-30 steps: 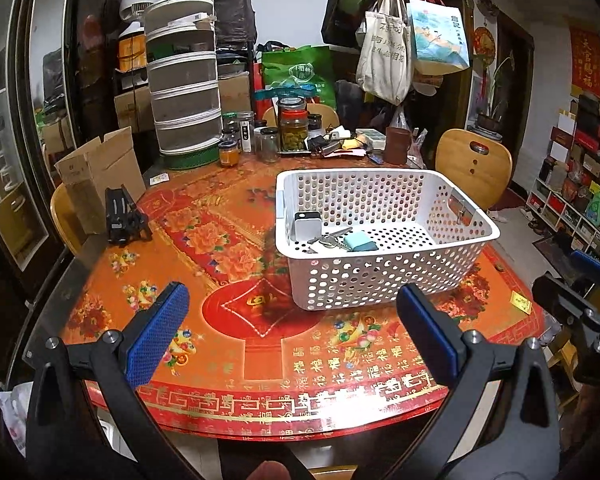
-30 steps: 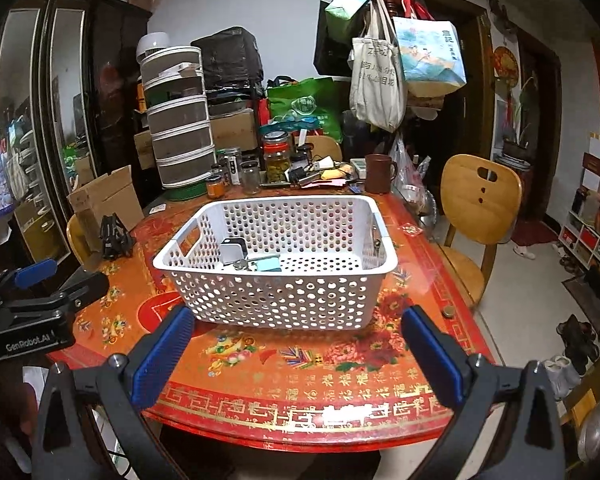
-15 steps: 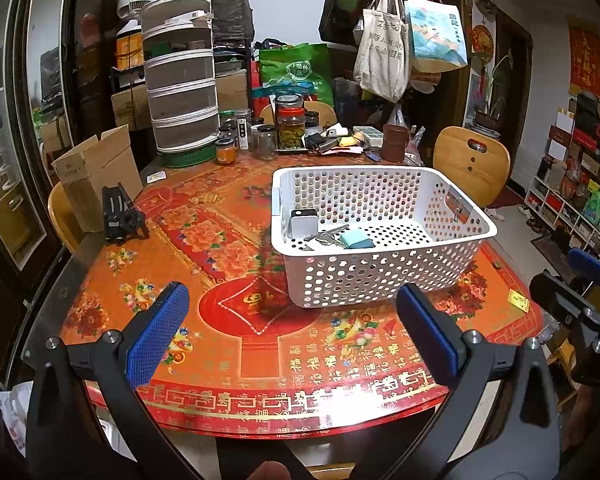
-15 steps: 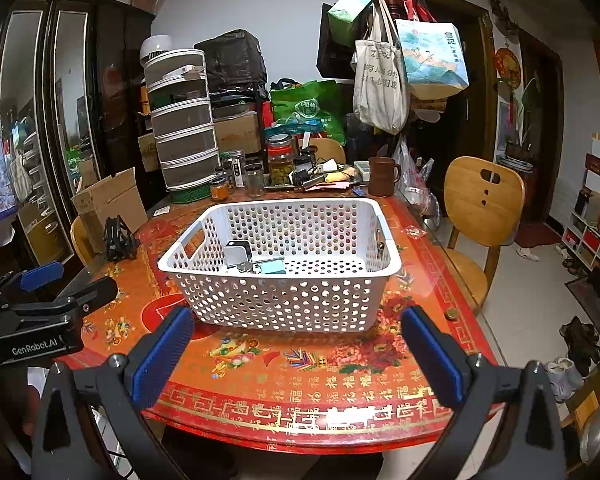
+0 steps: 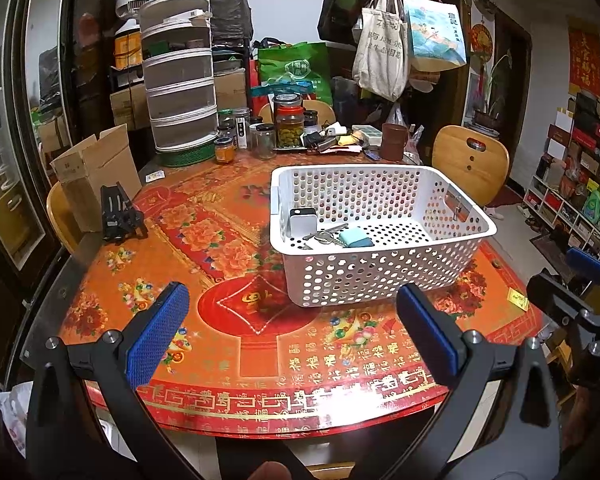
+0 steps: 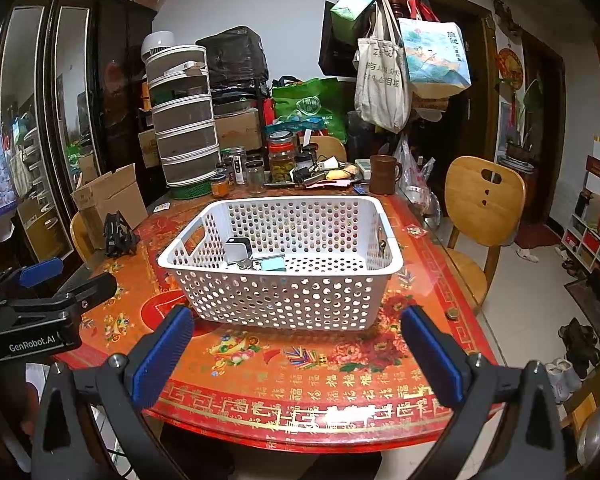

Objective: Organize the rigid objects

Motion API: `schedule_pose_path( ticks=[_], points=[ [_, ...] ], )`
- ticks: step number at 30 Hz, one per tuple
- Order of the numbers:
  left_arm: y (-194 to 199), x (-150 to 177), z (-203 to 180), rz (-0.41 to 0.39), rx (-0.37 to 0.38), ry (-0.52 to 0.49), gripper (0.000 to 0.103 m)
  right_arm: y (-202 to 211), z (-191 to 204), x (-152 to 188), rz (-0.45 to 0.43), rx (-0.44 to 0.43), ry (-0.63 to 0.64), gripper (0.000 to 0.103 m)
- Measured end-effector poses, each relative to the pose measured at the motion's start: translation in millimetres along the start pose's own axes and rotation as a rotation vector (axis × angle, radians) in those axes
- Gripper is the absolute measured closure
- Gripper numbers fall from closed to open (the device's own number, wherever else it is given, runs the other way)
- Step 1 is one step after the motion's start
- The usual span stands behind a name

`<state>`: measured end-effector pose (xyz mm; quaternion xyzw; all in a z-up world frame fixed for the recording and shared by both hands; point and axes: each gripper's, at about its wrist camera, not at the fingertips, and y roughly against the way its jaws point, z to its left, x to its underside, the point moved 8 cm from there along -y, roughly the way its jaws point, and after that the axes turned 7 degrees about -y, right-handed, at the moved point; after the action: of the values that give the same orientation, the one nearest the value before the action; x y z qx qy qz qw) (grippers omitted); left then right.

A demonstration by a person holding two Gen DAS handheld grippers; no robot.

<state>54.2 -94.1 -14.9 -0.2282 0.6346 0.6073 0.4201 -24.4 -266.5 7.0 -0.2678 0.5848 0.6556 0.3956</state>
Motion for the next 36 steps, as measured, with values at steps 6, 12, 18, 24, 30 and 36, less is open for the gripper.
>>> schedule_pose_path(
  ticks=[6,12,18,24,30,36],
  points=[
    [-2,2,-4,0.002,0.003,-0.009,0.001,-1,0,1,0.003,-0.002,0.004,0.0],
    [-4,3,-6,0.008,0.009,-0.011,0.0,-1,0,2,0.003,-0.003,0.011,0.0],
    [-4,3,-8,0.009,0.011,-0.011,0.001,0,1,2,0.005,-0.001,0.008,0.0],
    [-5,3,-9,0.01,0.011,-0.01,0.001,0,1,2,0.006,-0.002,0.008,0.0],
    [-6,5,-9,0.013,0.014,-0.01,0.0,0,1,1,0.006,0.0,0.009,0.0],
    [-6,5,-10,0.014,0.012,-0.009,0.0,0,1,2,0.008,0.001,0.008,0.0]
  ],
)
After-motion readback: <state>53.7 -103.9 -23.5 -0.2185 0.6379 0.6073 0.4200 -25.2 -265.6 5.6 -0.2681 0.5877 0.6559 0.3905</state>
